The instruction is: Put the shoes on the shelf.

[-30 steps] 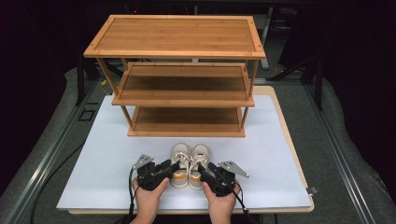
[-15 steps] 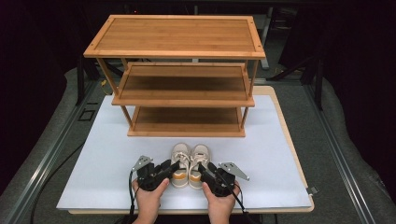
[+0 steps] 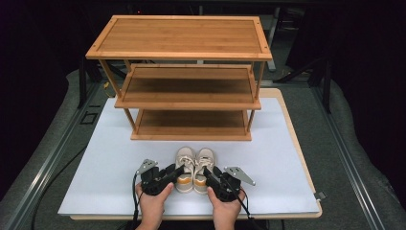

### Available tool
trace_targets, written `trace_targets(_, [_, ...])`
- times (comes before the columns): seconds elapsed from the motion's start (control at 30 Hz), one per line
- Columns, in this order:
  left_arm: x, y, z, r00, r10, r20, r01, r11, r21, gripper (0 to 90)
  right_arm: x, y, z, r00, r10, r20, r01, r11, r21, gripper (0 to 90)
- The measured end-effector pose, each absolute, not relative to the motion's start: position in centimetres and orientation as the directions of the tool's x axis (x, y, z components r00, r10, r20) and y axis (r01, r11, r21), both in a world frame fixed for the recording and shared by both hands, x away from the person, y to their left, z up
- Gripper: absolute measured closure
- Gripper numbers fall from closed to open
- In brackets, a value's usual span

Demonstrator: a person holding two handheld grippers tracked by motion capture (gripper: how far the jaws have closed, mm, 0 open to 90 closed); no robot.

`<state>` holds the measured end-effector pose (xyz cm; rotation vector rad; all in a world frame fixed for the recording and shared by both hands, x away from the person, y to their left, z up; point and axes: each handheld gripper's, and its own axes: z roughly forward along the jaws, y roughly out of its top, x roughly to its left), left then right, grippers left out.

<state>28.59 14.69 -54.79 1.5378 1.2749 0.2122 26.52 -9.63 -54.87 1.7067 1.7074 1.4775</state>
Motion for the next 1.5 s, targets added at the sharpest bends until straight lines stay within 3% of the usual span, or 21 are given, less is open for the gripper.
trace_targets(0.67, [29.0,15.4,-52.4,0.415,0.790,-0.451,0.580,0.152,0.800,55.9,27.2,-9.0,-52.8,-0.263,0.862,0.432,0.532,-0.244,0.811,58.2])
trace_targets(1.5, [29.6,15.6,-46.0,0.447,0.793,-0.414,0.527,0.141,0.838,55.9,28.0,-8.8,-46.8,-0.291,0.853,0.432,0.473,-0.264,0.841,58.2])
